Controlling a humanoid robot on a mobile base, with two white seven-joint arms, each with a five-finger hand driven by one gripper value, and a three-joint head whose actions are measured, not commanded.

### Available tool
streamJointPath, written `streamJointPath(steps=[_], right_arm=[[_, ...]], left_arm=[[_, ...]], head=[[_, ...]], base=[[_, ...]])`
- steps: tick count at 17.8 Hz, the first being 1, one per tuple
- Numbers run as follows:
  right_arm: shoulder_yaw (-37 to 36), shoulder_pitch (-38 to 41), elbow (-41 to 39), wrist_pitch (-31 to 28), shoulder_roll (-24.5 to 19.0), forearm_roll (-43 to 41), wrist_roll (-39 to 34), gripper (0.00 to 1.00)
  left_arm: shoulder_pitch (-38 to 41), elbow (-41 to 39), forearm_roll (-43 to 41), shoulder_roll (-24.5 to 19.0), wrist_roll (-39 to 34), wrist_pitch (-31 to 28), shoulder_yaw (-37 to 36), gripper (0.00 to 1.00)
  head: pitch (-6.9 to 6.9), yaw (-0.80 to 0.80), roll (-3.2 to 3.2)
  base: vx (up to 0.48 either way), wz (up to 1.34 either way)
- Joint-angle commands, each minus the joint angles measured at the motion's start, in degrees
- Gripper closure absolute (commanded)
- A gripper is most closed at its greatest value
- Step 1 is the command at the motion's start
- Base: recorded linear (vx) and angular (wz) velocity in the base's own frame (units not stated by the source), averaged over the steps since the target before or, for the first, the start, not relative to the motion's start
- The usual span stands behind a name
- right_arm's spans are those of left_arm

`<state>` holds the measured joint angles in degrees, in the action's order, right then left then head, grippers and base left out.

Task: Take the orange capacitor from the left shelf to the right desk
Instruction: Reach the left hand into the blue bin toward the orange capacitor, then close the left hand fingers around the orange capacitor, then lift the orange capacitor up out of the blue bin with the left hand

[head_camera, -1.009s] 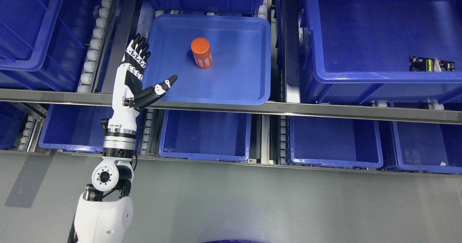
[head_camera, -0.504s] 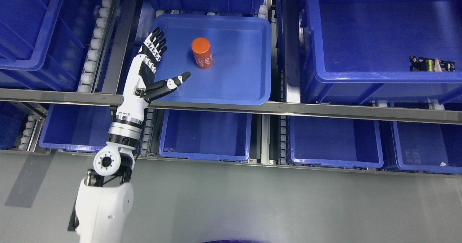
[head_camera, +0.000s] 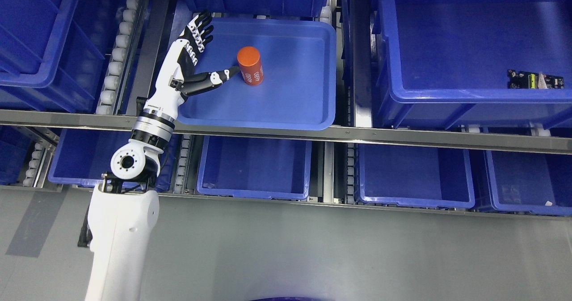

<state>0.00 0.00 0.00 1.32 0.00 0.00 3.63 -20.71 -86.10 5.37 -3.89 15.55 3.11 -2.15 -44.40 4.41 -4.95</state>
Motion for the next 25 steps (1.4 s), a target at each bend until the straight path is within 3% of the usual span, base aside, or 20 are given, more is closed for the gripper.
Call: streamJointPath(steps=[1, 9, 13, 22, 25], right_arm=[[-0.62, 1.31, -1.0, 0.0, 1.0, 0.35, 0.06, 0.0], [-0.62, 1.32, -1.0, 0.0, 1.0, 0.35, 0.06, 0.0], [-0.62, 1.32, -1.0, 0.0, 1.0, 0.35, 0.06, 0.0], [-0.62, 1.31, -1.0, 0.0, 1.0, 0.35, 0.06, 0.0], [-0.62, 1.32, -1.0, 0.0, 1.0, 0.35, 0.06, 0.0]], left_arm=[[-3.55, 10.51, -0.98, -0.77, 0.62, 0.32, -6.63, 0.02], [-6.79, 18.32, -6.07, 0.9, 0.62, 1.64, -7.61, 0.02], [-7.68, 19.74, -6.16, 1.6, 0.62, 1.64, -7.7, 0.07], [-8.12, 21.14, -6.16, 2.89, 0.62, 2.42, -7.26, 0.4], [-8.82, 24.04, -5.99, 2.89, 0.62, 7.77, -4.98, 0.67]], head=[[0.0, 0.0, 0.0], [0.0, 0.0, 0.0], [0.0, 0.0, 0.0], [0.0, 0.0, 0.0], [0.0, 0.0, 0.0]], base=[[0.0, 0.0], [0.0, 0.0], [0.0, 0.0], [0.0, 0.0], [0.0, 0.0]])
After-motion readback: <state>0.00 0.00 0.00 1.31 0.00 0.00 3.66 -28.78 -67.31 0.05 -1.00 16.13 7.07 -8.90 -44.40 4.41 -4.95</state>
